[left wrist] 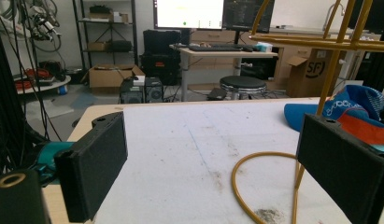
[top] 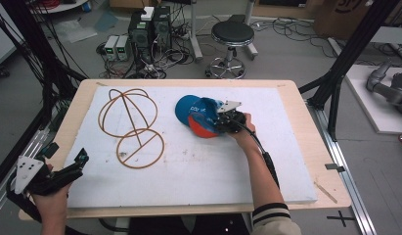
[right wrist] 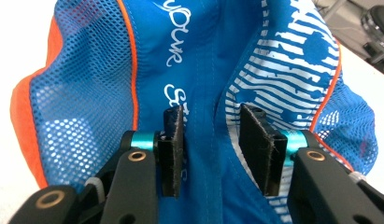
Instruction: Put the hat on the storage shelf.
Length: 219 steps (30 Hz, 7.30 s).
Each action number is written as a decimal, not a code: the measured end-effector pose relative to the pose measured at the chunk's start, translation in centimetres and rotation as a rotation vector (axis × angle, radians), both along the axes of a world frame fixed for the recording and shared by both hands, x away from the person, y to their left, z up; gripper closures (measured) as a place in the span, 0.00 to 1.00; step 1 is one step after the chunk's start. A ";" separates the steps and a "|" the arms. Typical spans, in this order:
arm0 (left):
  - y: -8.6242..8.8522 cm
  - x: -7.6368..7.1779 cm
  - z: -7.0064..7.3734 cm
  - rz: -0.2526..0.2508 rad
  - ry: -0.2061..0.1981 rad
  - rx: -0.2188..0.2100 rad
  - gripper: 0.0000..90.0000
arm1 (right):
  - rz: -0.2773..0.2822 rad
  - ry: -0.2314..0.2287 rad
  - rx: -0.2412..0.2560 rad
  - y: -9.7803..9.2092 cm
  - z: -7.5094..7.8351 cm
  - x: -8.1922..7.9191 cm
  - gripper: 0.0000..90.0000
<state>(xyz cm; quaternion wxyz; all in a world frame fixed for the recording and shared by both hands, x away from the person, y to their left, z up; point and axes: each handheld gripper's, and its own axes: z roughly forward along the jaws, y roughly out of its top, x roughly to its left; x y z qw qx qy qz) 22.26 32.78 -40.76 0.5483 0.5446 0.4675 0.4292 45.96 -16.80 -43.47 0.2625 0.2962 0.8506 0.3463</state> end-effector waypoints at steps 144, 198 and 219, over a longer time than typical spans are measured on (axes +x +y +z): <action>0.6 -0.3 0.1 0.002 -0.023 -0.045 0.11 | 0.326 -0.418 0.801 18.2 23.9 -9.1 0.98; 0.7 -0.3 0.0 0.008 -0.021 -0.048 0.11 | 0.231 -0.387 0.705 18.0 18.3 -7.7 0.64; 0.5 -0.3 0.1 0.002 -0.016 -0.035 0.11 | 0.104 -0.469 0.700 15.2 19.7 -8.6 0.17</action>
